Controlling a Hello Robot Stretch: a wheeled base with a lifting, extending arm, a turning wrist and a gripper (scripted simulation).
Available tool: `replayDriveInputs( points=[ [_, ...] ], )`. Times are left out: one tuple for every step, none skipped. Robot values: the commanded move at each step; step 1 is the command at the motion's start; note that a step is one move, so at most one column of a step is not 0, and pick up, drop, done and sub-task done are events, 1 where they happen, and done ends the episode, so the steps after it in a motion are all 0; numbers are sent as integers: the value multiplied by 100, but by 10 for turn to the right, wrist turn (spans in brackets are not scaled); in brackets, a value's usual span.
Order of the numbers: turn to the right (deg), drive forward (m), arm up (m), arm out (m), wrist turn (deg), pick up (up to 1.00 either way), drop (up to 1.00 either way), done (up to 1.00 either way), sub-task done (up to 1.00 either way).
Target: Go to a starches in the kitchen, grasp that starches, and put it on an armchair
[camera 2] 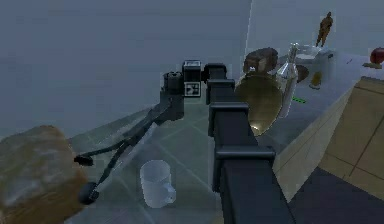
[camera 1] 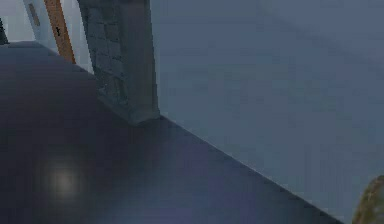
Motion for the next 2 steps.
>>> replayDriveInputs(
  points=[
    [0,0,0,0,-90,0,0,0,0],
    [0,0,0,-28,0,0,0,0,0]
  ],
)
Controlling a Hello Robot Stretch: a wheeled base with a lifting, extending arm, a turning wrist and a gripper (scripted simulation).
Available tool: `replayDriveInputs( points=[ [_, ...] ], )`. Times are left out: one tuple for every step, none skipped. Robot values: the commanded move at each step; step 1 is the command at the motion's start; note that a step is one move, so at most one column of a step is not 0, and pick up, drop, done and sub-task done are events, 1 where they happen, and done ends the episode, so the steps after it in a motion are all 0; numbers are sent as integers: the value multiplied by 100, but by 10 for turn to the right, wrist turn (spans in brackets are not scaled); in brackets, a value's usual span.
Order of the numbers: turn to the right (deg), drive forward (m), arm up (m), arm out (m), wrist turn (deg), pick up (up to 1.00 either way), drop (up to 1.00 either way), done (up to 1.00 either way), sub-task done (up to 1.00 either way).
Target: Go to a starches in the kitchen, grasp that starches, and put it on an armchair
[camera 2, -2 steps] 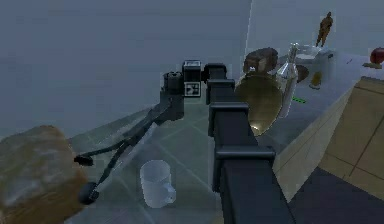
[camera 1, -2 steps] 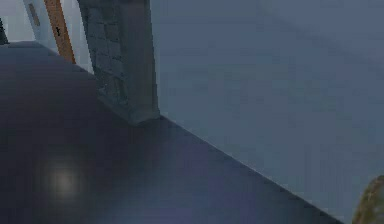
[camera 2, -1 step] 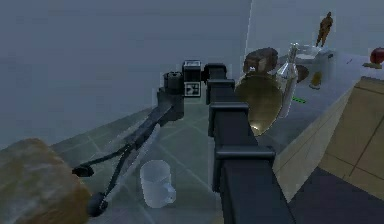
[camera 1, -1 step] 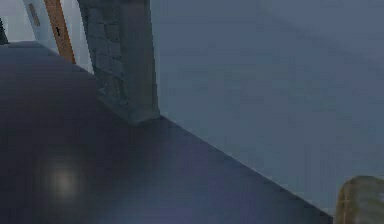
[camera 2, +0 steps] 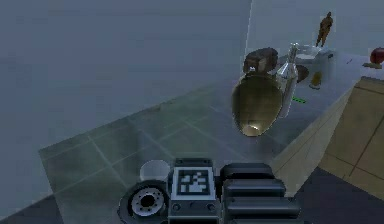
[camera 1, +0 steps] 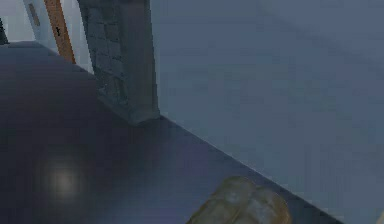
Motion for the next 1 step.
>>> replayDriveInputs(
  points=[
    [-300,0,0,0,0,0,0,0,0]
  ],
)
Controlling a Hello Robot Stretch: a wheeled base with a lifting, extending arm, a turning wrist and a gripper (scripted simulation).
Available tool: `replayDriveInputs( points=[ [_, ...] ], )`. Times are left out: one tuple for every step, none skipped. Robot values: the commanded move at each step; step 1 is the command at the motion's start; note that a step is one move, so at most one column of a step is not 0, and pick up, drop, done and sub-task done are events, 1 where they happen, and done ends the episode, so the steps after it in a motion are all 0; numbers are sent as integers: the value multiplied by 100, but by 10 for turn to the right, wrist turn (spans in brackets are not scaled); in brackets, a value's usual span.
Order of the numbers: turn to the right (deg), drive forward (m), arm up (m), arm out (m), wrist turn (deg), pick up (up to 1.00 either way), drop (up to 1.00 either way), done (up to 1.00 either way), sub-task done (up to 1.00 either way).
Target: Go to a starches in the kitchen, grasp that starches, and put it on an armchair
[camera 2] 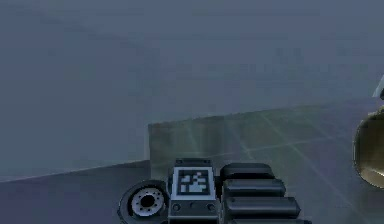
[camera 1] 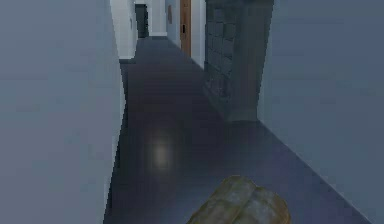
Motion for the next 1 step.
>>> replayDriveInputs(
  points=[
    [0,45,0,0,0,0,0,0,0]
  ],
)
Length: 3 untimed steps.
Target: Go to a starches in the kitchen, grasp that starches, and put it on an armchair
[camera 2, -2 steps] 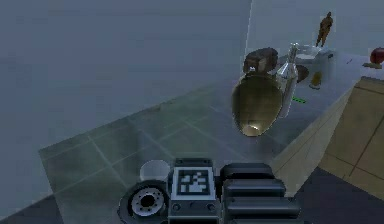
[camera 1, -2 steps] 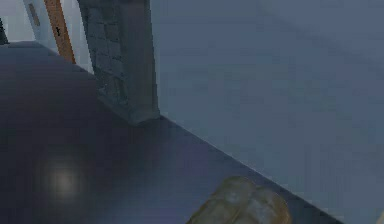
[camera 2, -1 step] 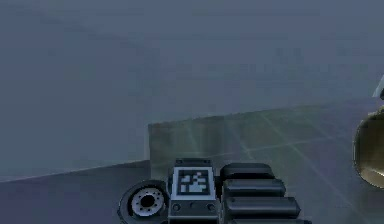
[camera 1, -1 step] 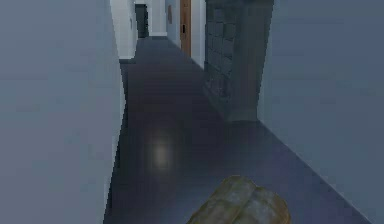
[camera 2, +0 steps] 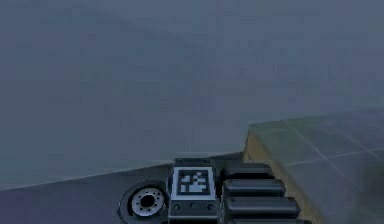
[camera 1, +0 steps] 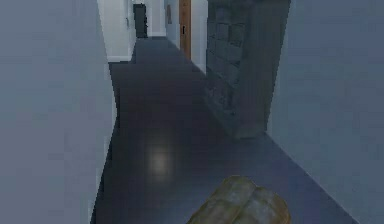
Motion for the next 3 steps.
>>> replayDriveInputs(
  points=[
    [-120,0,0,0,0,0,0,0,0],
    [0,100,0,0,0,0,0,0,0],
    [0,100,0,0,0,0,0,0,0]
  ],
)
